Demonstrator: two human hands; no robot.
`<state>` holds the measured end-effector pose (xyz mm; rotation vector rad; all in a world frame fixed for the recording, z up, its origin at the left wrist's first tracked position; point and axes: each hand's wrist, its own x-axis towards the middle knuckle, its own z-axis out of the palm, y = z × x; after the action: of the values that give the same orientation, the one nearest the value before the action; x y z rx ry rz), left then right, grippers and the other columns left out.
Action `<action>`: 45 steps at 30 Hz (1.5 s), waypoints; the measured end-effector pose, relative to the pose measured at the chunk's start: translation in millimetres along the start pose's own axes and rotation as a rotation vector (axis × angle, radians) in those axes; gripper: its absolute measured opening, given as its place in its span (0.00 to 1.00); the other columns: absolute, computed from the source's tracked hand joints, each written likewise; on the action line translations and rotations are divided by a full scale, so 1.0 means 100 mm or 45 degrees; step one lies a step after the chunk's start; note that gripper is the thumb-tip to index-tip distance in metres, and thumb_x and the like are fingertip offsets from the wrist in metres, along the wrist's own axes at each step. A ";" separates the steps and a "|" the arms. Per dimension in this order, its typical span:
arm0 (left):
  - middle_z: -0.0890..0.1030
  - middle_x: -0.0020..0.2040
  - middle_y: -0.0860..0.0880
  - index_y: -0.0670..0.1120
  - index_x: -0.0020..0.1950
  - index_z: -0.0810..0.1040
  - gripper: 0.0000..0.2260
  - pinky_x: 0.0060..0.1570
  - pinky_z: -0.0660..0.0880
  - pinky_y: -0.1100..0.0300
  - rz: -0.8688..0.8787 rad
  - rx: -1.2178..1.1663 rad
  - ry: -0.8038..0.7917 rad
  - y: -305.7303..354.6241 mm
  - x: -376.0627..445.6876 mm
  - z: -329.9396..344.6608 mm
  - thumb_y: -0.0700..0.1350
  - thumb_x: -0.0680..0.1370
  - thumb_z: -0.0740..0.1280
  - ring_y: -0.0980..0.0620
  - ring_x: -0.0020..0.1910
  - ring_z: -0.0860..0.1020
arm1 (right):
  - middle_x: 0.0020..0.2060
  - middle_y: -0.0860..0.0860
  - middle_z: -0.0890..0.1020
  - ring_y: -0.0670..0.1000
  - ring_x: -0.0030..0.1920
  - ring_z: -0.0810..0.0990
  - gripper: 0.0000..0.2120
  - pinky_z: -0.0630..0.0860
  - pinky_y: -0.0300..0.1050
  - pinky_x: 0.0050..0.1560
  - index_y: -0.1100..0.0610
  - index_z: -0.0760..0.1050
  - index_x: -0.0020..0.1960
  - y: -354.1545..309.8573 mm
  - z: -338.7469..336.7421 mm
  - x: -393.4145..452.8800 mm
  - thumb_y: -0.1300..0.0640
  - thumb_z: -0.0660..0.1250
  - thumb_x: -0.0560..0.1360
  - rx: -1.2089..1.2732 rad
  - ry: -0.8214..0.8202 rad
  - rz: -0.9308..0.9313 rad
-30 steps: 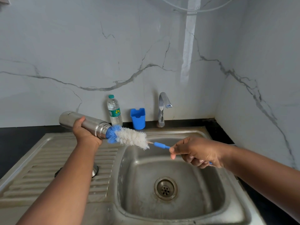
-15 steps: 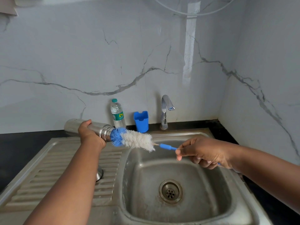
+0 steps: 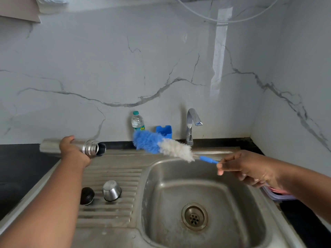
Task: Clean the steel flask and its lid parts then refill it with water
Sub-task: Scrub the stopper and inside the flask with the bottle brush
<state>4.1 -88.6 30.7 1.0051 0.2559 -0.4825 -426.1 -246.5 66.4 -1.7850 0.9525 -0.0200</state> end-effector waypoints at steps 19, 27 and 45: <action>0.80 0.39 0.42 0.42 0.54 0.74 0.21 0.31 0.80 0.54 -0.323 0.346 -0.409 -0.60 -0.13 0.14 0.58 0.75 0.68 0.45 0.29 0.80 | 0.28 0.46 0.77 0.47 0.27 0.75 0.08 0.72 0.44 0.33 0.37 0.78 0.44 -0.01 0.12 -0.14 0.35 0.64 0.72 -0.682 0.421 -0.429; 0.82 0.49 0.40 0.43 0.56 0.74 0.22 0.45 0.80 0.45 -0.345 0.073 -0.450 -0.73 -0.25 0.27 0.60 0.75 0.69 0.41 0.46 0.82 | 0.38 0.36 0.83 0.37 0.37 0.81 0.19 0.79 0.37 0.42 0.12 0.60 0.50 0.16 0.23 -0.18 0.17 0.46 0.60 -0.600 0.595 -0.633; 0.81 0.59 0.40 0.45 0.66 0.76 0.27 0.59 0.76 0.39 -0.339 -0.226 -0.640 -0.73 -0.31 0.45 0.57 0.72 0.71 0.39 0.56 0.81 | 0.41 0.30 0.83 0.33 0.40 0.81 0.18 0.79 0.37 0.34 0.17 0.68 0.52 0.16 0.42 -0.33 0.21 0.48 0.67 -0.556 0.922 -0.621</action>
<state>-60.2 -151.1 12.9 0.6512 -0.0210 -0.9190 -440.0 -195.4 48.7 -2.4487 1.0329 -0.8753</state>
